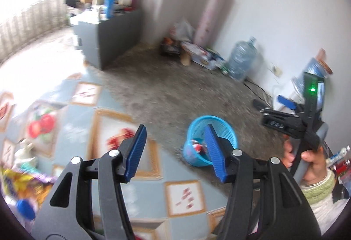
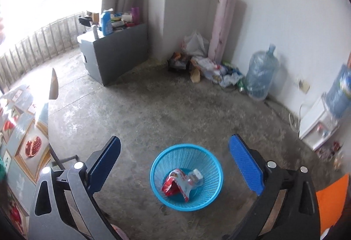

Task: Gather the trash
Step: 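Bring both grippers back to the table toward the blue-label bottle, then close the left gripper on the blue-label plastic bottle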

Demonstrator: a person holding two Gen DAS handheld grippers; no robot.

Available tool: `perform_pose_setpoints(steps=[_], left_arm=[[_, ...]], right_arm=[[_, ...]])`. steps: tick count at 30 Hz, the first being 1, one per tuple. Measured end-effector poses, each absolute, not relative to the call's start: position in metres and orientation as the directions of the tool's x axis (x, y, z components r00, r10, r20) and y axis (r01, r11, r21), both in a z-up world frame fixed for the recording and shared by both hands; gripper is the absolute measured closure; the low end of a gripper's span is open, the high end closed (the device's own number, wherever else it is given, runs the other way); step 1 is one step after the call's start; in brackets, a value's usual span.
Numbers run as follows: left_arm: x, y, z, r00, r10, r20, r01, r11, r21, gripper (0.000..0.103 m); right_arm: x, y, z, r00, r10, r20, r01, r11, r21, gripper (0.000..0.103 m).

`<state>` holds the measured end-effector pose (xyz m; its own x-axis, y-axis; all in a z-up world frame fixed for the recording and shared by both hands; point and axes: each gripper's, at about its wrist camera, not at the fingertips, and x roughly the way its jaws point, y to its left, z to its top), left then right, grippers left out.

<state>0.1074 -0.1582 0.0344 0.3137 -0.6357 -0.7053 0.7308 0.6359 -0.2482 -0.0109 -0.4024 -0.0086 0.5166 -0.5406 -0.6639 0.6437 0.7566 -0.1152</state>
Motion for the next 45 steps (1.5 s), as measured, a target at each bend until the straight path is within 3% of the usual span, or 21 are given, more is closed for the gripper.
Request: perform_pose_setpoints(steps=[4, 12, 19, 24, 29, 34, 39, 45], left_arm=[[0.112, -0.102, 0.038, 0.377, -0.613, -0.695, 0.667, 0.7, -0.255, 0.051], [0.1, 0.03, 0.044, 0.551, -0.514, -0.657, 0.501, 0.834, -0.232, 0.051], [0.081, 0.118, 0.04, 0.639, -0.444, -0.628, 0.35, 0.895, -0.277, 0.051], [0.072, 0.149, 0.023, 0.657, -0.429, -0.62, 0.298, 0.903, -0.309, 0.052], [0.075, 0.174, 0.005, 0.649, -0.434, -0.624, 0.243, 0.896, -0.371, 0.07], [0.084, 0.197, -0.017, 0.637, -0.453, -0.624, 0.185, 0.875, -0.447, 0.091], [0.092, 0.207, -0.037, 0.618, -0.478, -0.624, 0.139, 0.848, -0.512, 0.099], [0.095, 0.207, -0.047, 0.626, -0.455, -0.634, 0.118, 0.858, -0.5, 0.103]], right_arm=[[-0.01, -0.374, 0.014, 0.608, -0.522, -0.599, 0.585, 0.804, -0.107, 0.006], [-0.007, -0.316, 0.046, 0.825, -0.194, -0.531, 0.328, 0.929, 0.169, 0.006], [0.029, -0.249, 0.055, 0.833, 0.088, -0.547, 0.071, 0.962, 0.264, 0.007], [0.063, -0.182, 0.072, 0.791, 0.293, -0.537, -0.148, 0.943, 0.297, 0.014], [0.115, -0.124, 0.075, 0.652, 0.519, -0.552, -0.379, 0.854, 0.355, 0.023], [0.171, -0.049, 0.055, 0.419, 0.651, -0.633, -0.533, 0.741, 0.408, 0.03], [0.219, 0.007, 0.019, 0.201, 0.667, -0.718, -0.583, 0.67, 0.46, 0.031], [0.261, 0.05, -0.024, -0.044, 0.609, -0.792, -0.585, 0.627, 0.515, 0.031]])
